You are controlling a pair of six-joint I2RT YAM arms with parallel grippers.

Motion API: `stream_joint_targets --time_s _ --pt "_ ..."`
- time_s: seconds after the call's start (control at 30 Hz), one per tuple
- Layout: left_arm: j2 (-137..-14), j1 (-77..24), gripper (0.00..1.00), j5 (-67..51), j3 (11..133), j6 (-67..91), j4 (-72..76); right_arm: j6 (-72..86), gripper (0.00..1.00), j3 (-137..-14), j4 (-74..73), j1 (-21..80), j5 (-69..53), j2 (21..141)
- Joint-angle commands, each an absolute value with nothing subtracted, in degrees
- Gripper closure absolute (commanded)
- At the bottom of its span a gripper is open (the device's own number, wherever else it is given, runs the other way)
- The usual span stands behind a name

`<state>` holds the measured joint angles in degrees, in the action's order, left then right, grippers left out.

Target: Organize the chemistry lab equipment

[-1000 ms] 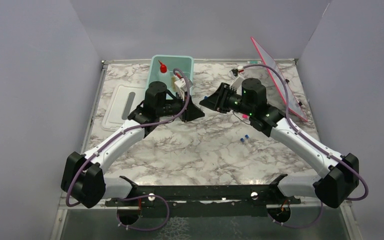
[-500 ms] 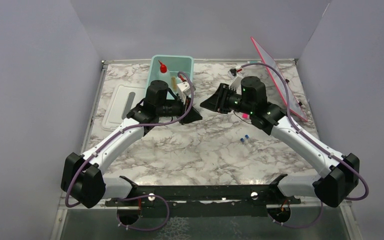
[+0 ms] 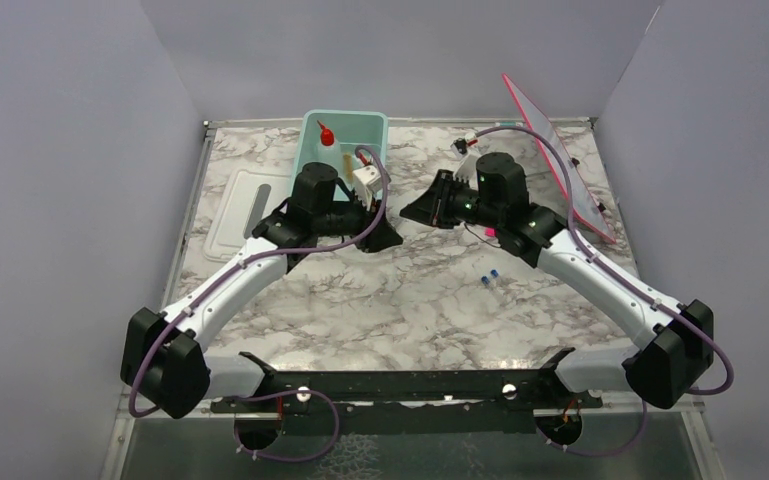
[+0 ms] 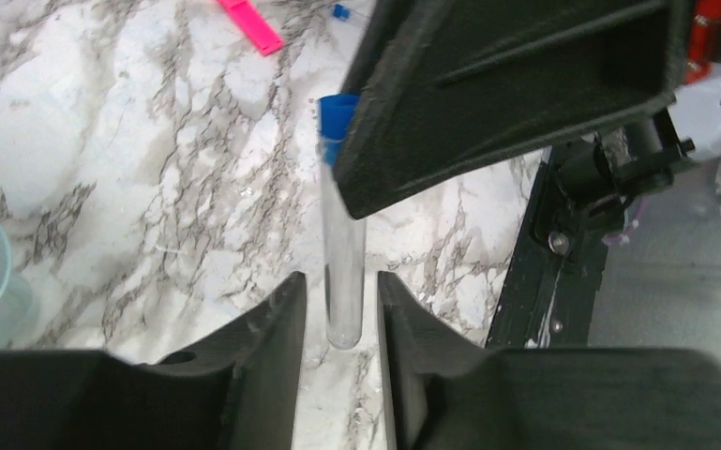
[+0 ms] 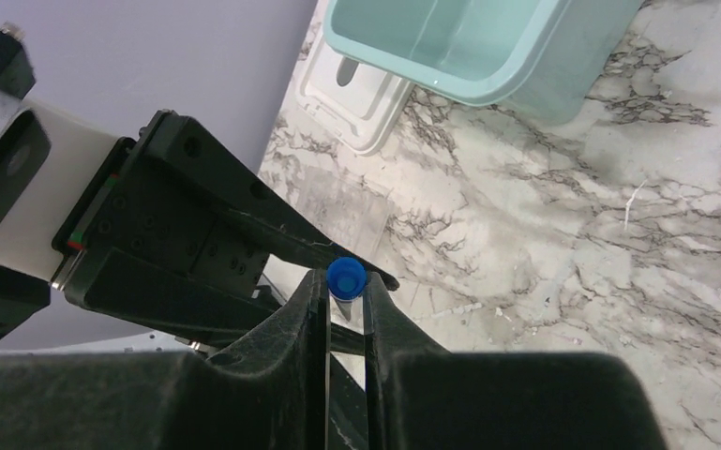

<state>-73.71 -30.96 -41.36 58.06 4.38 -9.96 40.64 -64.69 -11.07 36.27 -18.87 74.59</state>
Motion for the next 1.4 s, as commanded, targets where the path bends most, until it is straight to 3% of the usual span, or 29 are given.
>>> stream_joint_targets --time_s 0.0,0.23,0.4,0.57,0.87,1.37 --pt "-70.63 -31.2 0.55 -28.26 57.93 10.13 -13.64 36.54 0.9 -65.08 -9.84 36.38 -13.61 73.99" --pt "-63.56 -31.04 0.21 3.68 54.24 25.5 -29.91 32.47 0.9 -63.03 -12.16 36.37 -2.52 72.92" --pt "-61.06 -29.91 0.11 13.57 50.67 34.51 -37.8 32.43 0.9 -60.49 -11.21 36.39 -1.79 72.73" --pt "-62.35 -26.75 0.03 15.14 46.86 39.3 -39.9 32.52 0.9 -59.17 -10.74 36.41 -2.55 72.98" --pt "-66.16 -22.74 0.02 11.05 43.2 38.25 -36.97 32.7 0.9 -58.12 -10.62 36.38 -3.07 72.38" --pt "-70.56 -22.15 0.21 9.81 40.53 32.27 -29.17 29.76 0.91 -57.67 -9.48 36.36 -5.47 72.18"
